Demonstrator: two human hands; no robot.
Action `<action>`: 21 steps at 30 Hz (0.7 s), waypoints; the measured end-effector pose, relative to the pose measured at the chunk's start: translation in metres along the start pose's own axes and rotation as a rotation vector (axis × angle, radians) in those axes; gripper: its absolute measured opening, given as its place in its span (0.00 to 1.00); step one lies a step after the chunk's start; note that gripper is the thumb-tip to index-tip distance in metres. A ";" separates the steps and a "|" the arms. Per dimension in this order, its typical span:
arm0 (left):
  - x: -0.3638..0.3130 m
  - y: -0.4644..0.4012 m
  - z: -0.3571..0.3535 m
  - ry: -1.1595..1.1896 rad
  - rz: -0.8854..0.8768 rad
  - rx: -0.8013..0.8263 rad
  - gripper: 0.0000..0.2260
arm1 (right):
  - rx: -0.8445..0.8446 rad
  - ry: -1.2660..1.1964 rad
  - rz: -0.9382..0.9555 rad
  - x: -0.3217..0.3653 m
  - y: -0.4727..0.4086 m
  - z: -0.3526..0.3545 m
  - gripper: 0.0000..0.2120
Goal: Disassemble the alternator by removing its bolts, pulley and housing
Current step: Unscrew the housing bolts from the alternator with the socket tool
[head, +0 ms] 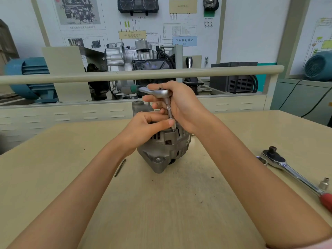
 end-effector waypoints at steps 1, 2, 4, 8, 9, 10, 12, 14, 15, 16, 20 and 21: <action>0.000 0.000 0.000 0.008 -0.007 -0.018 0.06 | -0.033 -0.016 -0.018 -0.001 -0.002 0.002 0.13; -0.001 0.000 -0.001 0.015 -0.015 -0.038 0.05 | -0.078 -0.039 -0.031 -0.002 -0.003 0.005 0.14; -0.002 -0.001 -0.001 0.023 -0.023 -0.084 0.04 | -0.187 -0.064 -0.006 -0.004 -0.003 0.009 0.14; -0.005 -0.002 0.002 -0.046 -0.064 -0.148 0.10 | -0.346 0.135 0.122 -0.003 0.001 0.016 0.08; -0.008 -0.002 0.001 -0.084 -0.085 -0.148 0.11 | -0.347 0.145 0.129 -0.003 0.001 0.017 0.07; -0.012 -0.003 0.000 -0.132 -0.106 -0.148 0.11 | -0.338 0.127 0.117 -0.003 0.000 0.018 0.07; -0.016 -0.004 -0.001 -0.220 -0.126 -0.137 0.10 | -0.293 0.039 0.054 -0.003 -0.001 0.018 0.09; -0.014 -0.005 -0.003 -0.200 -0.093 -0.093 0.07 | -0.234 -0.024 0.019 -0.003 -0.001 0.014 0.12; -0.012 -0.004 -0.006 -0.162 -0.063 -0.057 0.05 | -0.216 -0.006 0.022 -0.002 -0.001 0.013 0.13; -0.011 -0.003 -0.008 -0.129 -0.044 -0.021 0.06 | -0.211 0.043 0.036 0.000 -0.001 0.013 0.13; -0.009 0.000 -0.011 0.000 -0.013 0.054 0.11 | -0.220 0.137 0.056 0.003 -0.002 0.016 0.13; -0.009 0.000 -0.010 0.024 -0.010 0.045 0.11 | -0.210 0.109 0.035 0.001 -0.003 0.016 0.13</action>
Point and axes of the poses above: each hand's wrist, its own y-axis away from the middle knuckle, its own z-axis out of the back of the hand, x = y × z, the point moved 8 cm from there along -y, towards the middle knuckle, and after that the axes turned 10 degrees about y, right-handed, at the moved point
